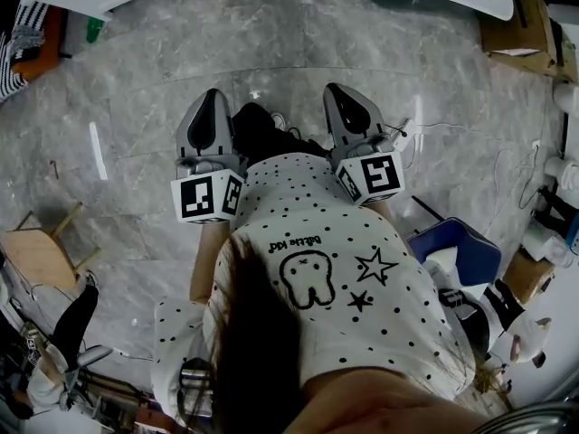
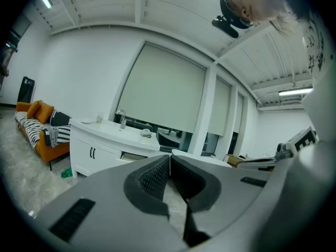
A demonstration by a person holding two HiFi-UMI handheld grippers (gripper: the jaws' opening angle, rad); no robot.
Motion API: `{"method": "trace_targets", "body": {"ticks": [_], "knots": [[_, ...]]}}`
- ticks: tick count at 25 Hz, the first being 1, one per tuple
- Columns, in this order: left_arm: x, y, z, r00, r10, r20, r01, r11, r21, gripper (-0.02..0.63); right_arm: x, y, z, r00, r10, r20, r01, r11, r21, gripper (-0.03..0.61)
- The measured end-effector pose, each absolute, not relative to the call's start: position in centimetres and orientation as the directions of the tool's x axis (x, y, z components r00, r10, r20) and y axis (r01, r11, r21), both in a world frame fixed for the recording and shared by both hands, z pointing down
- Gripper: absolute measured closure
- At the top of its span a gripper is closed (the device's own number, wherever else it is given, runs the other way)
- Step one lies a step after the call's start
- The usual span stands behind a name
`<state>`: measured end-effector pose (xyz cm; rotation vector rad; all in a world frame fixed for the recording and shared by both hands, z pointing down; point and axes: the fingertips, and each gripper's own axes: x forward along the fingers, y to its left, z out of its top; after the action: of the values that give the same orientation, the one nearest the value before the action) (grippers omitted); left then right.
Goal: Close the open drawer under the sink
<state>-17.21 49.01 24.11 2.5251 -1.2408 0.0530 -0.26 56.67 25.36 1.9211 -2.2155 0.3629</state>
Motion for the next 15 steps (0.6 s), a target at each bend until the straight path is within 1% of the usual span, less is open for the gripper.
{"method": "trace_targets", "body": {"ticks": [8, 15], "knots": [[-16.5, 43.4, 24.2, 0.614, -0.770, 0.173, -0.782, -0.562, 0.270, 0.603, 1.4, 52.0, 26.6, -0.129, -0.937, 0.326, -0.991, 0.112, -0.069, 0.565], [-16.1, 33.8, 23.3, 0.627, -0.764, 0.153, -0.769, -0.575, 0.279, 0.603, 1.6, 42.0, 25.6, -0.118, -0.944, 0.308, -0.993, 0.104, -0.060, 0.565]]}}
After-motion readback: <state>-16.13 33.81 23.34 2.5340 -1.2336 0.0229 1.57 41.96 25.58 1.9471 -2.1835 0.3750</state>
